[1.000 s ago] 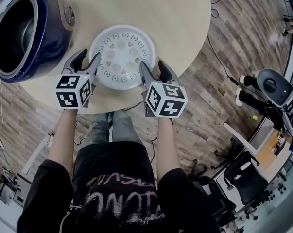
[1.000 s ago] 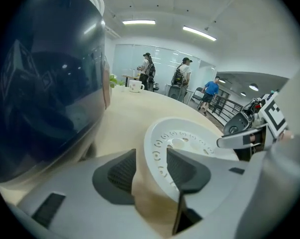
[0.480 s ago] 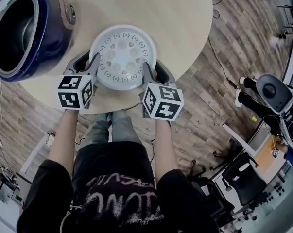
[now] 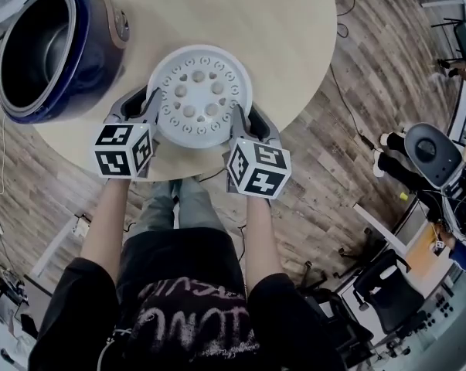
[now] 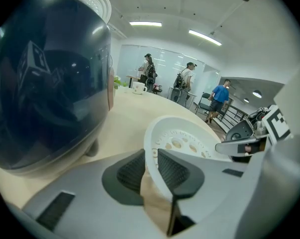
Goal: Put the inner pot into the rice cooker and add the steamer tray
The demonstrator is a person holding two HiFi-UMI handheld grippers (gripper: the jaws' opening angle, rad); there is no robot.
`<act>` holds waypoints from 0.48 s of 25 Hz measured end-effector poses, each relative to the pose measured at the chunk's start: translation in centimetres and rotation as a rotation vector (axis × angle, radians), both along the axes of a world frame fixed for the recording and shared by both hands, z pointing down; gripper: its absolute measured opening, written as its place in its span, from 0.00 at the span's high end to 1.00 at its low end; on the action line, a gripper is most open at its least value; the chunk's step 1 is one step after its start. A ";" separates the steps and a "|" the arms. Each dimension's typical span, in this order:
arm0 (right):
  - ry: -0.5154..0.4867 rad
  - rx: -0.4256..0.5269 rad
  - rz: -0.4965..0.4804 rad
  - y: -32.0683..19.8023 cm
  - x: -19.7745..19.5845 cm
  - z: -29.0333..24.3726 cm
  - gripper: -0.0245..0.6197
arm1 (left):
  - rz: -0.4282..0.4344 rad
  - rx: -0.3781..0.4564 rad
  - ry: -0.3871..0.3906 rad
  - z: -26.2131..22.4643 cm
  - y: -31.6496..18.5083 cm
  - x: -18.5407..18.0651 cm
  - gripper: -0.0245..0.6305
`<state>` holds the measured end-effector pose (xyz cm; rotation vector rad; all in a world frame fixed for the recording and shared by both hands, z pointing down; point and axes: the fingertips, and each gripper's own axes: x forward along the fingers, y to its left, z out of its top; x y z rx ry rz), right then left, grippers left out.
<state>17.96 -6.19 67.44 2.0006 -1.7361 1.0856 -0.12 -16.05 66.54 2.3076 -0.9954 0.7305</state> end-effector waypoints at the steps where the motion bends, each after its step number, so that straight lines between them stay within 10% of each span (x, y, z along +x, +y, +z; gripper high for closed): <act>1: 0.001 0.006 0.004 0.1 0.0 -0.3 0.81 | -0.002 0.007 0.004 -0.5 0.0 0.0 0.83; 12: 0.029 0.101 0.034 0.2 0.7 -5.8 0.81 | -0.005 0.101 0.057 -6.1 -0.4 0.8 0.84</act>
